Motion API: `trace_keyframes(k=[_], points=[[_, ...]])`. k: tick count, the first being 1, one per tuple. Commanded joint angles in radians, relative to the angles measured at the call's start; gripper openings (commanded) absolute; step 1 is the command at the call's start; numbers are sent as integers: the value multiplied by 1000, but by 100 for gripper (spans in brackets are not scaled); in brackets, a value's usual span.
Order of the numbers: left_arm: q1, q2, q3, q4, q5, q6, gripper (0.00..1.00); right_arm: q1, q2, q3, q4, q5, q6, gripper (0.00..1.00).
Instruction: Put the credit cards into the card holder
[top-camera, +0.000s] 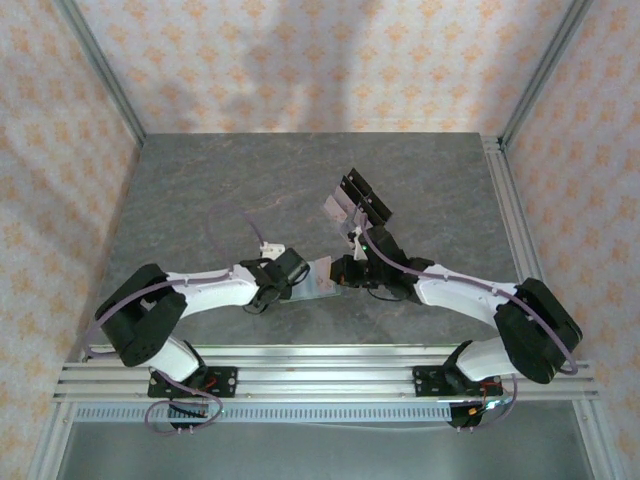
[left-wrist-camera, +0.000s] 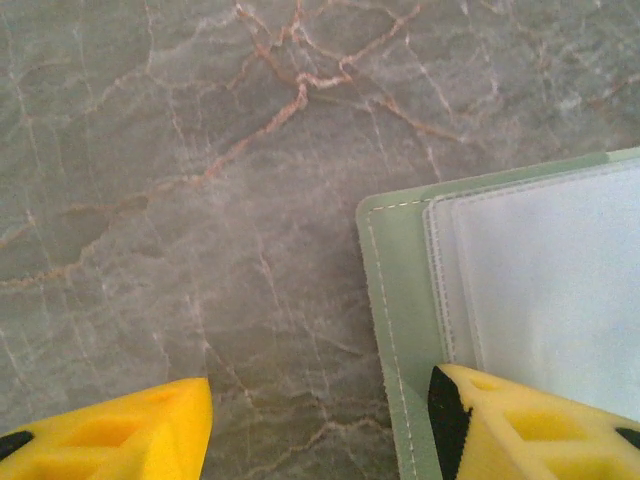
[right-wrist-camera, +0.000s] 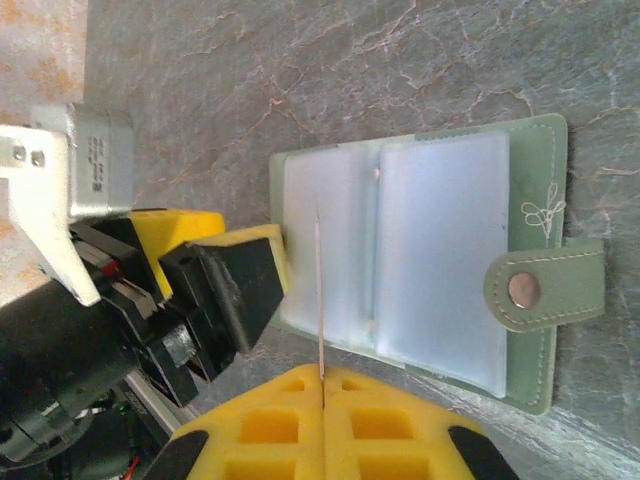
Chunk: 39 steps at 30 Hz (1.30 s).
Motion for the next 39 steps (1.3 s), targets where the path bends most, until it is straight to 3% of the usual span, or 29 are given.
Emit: trace_keyframes(k=[1,9,17,39], points=[[14,-23,28,-50,-52,58,61,8,-24,-25,68,30,1,0],[16,-136,15,-65,-1,39,66,7,12,-41,153,43,-15,0],[17,-63,23,6,42,40,67,7,107,-45,282,15,11,0],[16,-22,-17,-45,-18,6,65,-1,227,-89,463,-11,63,0]])
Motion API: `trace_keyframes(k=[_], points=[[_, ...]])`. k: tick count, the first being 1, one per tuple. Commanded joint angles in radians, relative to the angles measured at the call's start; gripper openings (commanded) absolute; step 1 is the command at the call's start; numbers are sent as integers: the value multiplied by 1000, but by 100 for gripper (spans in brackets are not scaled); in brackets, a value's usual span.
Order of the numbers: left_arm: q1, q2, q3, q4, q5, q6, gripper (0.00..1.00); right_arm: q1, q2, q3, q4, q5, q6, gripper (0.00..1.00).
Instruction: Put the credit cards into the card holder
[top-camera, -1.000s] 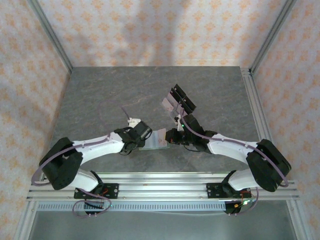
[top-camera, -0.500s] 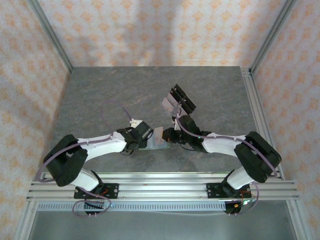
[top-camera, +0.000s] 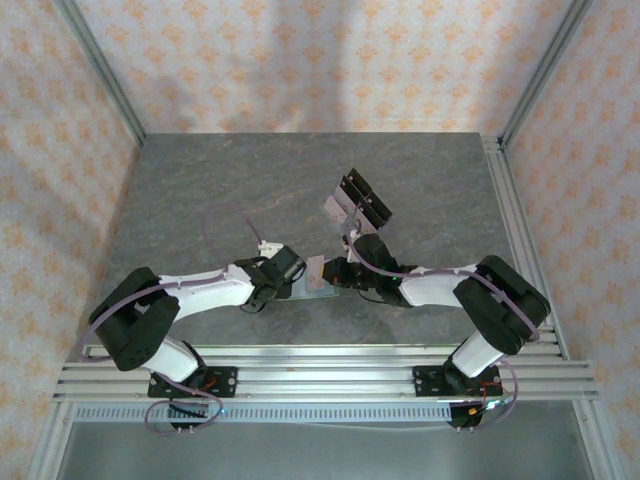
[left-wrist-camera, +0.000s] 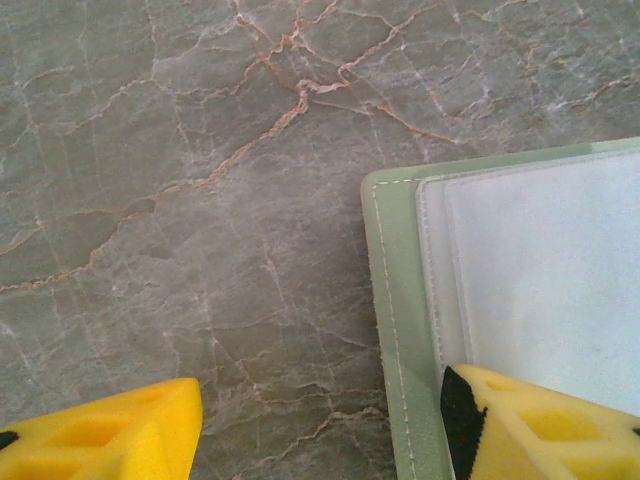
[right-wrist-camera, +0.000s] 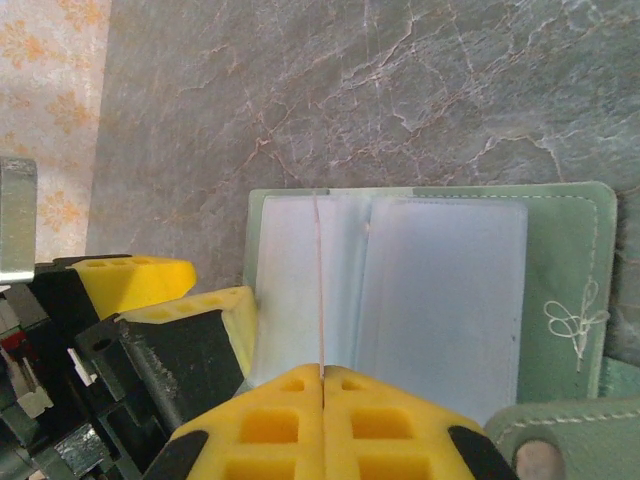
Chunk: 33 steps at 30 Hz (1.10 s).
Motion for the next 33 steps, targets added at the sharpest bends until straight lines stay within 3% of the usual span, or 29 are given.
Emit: trace_keyframes(k=[1,33], points=[[5,17,-5,-41,-47,-14,65,-2,16,-14,73,-15,13,0],[5,18,-2,-42,-41,-18,64,-34,145,-56,284,-96,119,0]])
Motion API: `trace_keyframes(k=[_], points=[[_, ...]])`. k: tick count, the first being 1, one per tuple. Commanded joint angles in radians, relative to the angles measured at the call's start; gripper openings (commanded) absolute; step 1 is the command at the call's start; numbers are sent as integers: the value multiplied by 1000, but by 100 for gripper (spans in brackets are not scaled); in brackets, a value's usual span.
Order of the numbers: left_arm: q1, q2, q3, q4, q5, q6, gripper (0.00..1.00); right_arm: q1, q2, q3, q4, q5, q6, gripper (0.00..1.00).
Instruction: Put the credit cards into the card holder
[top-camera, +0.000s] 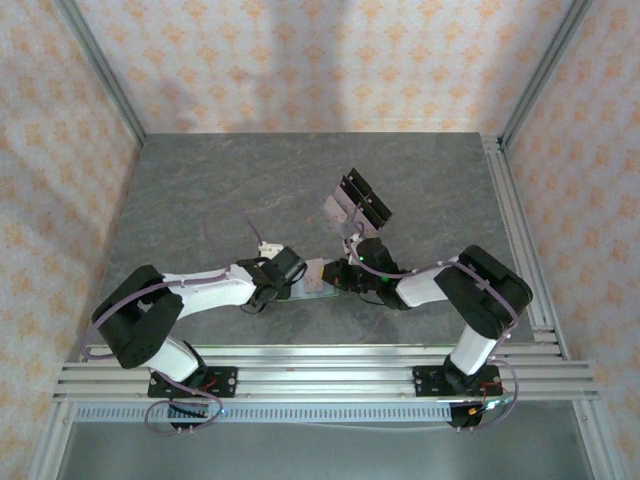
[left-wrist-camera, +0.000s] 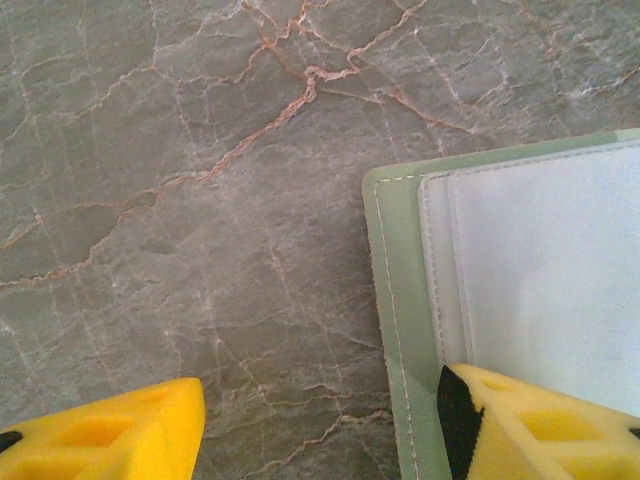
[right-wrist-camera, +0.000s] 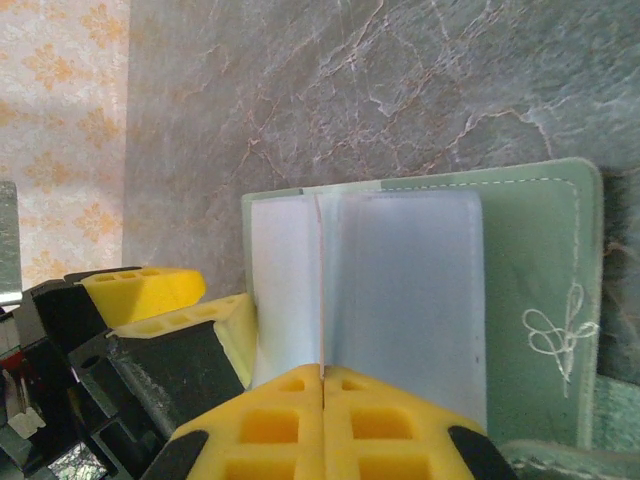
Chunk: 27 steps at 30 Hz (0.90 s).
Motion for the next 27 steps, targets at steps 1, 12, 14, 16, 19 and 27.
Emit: trace_keyframes(k=[1,12,14,16,19,27], points=[[6,-3,-1,-42,-38,-14,65,-5,31,-4,66,-18,18,0],[5,7,2,-37,-34,-14,65,-5,59,-4,72,-42,18,0],[5,9,1,-37,-35,-15,65,-5,64,-4,65,-44,12,0],[5,9,0,-35,-34,-15,65,-5,69,1,52,-49,2,0],[5,11,1,-37,-34,-15,65,-8,76,5,26,-50,-19,0],[5,11,0,-37,-36,-12,64,-60,102,-6,17,-77,-55,0]])
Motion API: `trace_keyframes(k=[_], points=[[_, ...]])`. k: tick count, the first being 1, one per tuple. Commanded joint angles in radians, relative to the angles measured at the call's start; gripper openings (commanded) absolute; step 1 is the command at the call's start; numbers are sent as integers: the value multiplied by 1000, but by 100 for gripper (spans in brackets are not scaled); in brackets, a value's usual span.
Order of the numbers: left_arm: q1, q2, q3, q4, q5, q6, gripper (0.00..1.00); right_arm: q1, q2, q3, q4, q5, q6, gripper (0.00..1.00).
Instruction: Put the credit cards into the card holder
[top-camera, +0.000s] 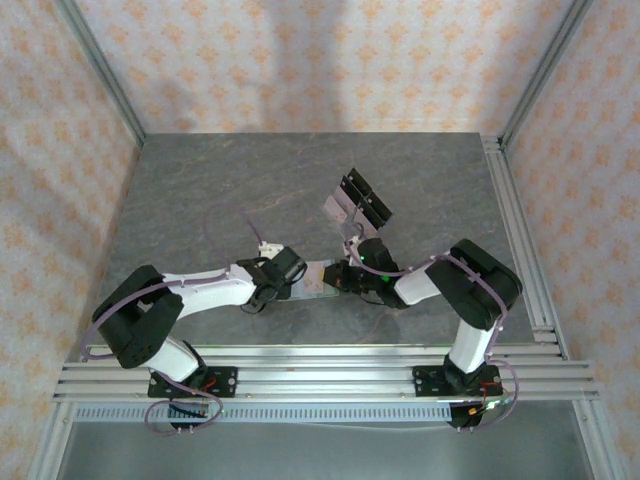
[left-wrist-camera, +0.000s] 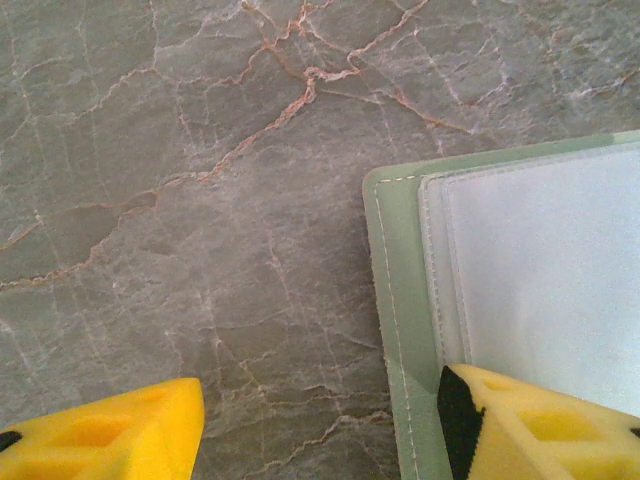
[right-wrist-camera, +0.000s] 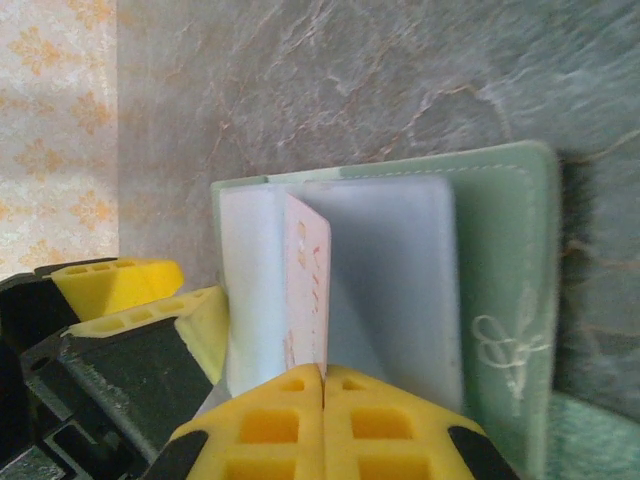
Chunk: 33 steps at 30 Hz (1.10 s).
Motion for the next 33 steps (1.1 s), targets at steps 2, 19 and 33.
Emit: trace_keyframes(k=[2,19,33], points=[[5,11,0,-37,-36,-12,64,-23,35,-1,-31,-12,-50,0],[5,20,4,-35,-36,-13,64,-23,76,58,-91,-91,-95,0],[5,23,6,-36,-34,-10,64,-23,82,85,-171,-119,-137,0]])
